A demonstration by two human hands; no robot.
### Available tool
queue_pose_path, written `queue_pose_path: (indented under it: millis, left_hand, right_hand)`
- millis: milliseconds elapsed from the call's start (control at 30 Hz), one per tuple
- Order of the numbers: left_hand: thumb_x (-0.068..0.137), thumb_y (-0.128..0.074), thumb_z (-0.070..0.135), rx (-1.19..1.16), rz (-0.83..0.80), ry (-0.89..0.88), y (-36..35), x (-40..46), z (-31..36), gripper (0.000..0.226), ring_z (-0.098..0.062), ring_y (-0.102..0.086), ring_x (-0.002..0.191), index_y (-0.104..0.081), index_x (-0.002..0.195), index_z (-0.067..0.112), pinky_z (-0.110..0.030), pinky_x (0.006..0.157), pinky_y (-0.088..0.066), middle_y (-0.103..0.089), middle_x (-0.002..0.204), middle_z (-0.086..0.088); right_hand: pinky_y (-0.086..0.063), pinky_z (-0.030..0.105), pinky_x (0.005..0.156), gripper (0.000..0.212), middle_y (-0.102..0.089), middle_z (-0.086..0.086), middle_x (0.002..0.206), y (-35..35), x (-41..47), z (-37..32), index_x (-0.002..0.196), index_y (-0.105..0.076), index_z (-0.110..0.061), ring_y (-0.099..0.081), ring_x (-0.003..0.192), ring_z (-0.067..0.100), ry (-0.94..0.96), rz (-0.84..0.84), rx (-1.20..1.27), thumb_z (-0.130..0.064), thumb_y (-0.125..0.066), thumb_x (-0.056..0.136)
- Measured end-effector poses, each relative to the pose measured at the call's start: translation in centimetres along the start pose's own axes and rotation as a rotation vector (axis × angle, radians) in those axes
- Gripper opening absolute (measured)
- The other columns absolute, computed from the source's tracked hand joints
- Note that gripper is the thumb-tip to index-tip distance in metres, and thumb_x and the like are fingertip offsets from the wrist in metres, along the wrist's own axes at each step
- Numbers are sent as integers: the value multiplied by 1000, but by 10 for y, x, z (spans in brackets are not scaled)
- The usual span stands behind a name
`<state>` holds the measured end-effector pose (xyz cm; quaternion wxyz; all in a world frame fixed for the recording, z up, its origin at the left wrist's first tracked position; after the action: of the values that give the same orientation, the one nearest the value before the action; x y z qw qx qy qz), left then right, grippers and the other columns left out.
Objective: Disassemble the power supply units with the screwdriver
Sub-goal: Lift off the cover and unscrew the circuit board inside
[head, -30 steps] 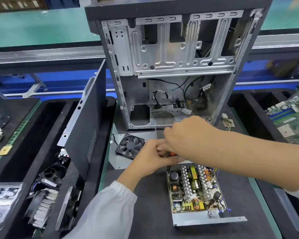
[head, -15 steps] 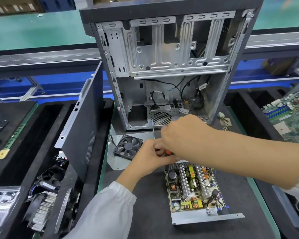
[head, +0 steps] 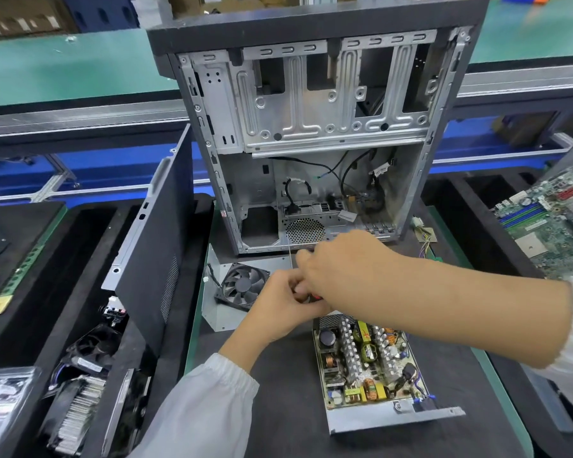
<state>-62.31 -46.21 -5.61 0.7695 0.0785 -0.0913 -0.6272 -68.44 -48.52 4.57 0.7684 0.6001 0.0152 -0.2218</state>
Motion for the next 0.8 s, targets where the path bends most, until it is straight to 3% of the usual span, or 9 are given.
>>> queue_pose_path:
  millis: [100, 167, 233, 300, 400, 500, 600, 700, 800]
  left_hand:
    - [53, -77, 41, -35, 39, 45, 2, 0, -4, 20, -13, -53, 68, -62, 66, 37, -31, 64, -45, -59, 66, 1]
    - [52, -79, 44, -54, 62, 53, 2, 0, -4, 25, -18, -53, 71, -64, 71, 36, -37, 65, -46, -59, 70, -4]
    - [56, -78, 44, -62, 53, 36, 1, 0, -2, 20, -10, -53, 66, -64, 69, 37, -29, 61, -45, -59, 64, 5]
    - [66, -77, 40, -62, 7, -9, -1, 0, 1, 13, 1, -47, 55, -65, 63, 33, -18, 56, -39, -55, 56, 16]
    - [72, -76, 37, 23, -7, -81, 0, -1, 7, 7, -2, -28, 48, -70, 70, 40, -17, 50, -30, -49, 52, 20]
    - [66, -76, 42, -8, 11, -54, 1, -1, 5, 11, -3, -25, 48, -65, 65, 44, -15, 51, -27, -43, 51, 17]
    - [64, -76, 41, -4, -9, -18, -1, 0, 4, 13, 4, -36, 45, -64, 65, 45, -7, 49, -31, -48, 48, 23]
    - [65, -74, 38, -15, -20, 9, -4, 2, 3, 12, 4, -41, 48, -63, 62, 41, -15, 52, -36, -51, 51, 20]
    - [73, -74, 25, 13, -36, 2, -5, 3, 3, 31, 5, -38, 42, -58, 50, 39, -7, 48, -31, -45, 42, 19]
  right_hand:
    - [-20, 28, 47, 44, -33, 3, 98, 2, -6, 3, 126, -41, -18, -42, 89, 22, 79, 11, 112, -8, -58, 87]
    - [-23, 27, 49, 45, -31, 0, 100, 2, -6, 3, 125, -43, -22, -35, 87, 18, 155, 7, 159, -8, -59, 86]
    - [-25, 27, 48, 32, -34, -2, 95, 2, -4, 7, 116, -44, -21, -40, 80, 17, 157, -11, 218, -20, -59, 88]
    - [-25, 27, 46, 23, -34, -1, 79, 6, 0, 11, 99, -39, -18, -39, 63, 17, 25, 42, 202, -33, -56, 92]
    - [-30, 28, 49, 21, -29, 0, 65, 12, 4, 10, 80, -39, -16, -43, 62, 21, -123, 129, 1, -22, -49, 97]
    - [-29, 29, 51, 8, -33, 0, 74, 5, 3, 7, 97, -50, -15, -49, 77, 24, -43, 46, 13, -12, -54, 92]
    - [-24, 26, 49, 37, -31, -3, 91, 1, -3, 10, 117, -43, -19, -44, 87, 18, 112, -8, 158, -14, -61, 86]
    - [-32, 26, 52, 36, -40, -5, 96, 2, -4, 12, 113, -43, -22, -51, 85, 17, 169, -7, 237, -27, -65, 84]
    - [-33, 29, 49, 45, -39, 1, 76, 3, -1, 17, 98, -42, -14, -45, 65, 19, -41, 25, 160, -56, -53, 88]
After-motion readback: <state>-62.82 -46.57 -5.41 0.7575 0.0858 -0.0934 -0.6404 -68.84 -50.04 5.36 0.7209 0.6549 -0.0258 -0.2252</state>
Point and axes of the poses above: each hand's wrist, its own x-axis towards the middle knuckle, its own y-axis out of the back of the hand, z = x × y, the point moved 6 cm from there along x, towards the middle knuckle
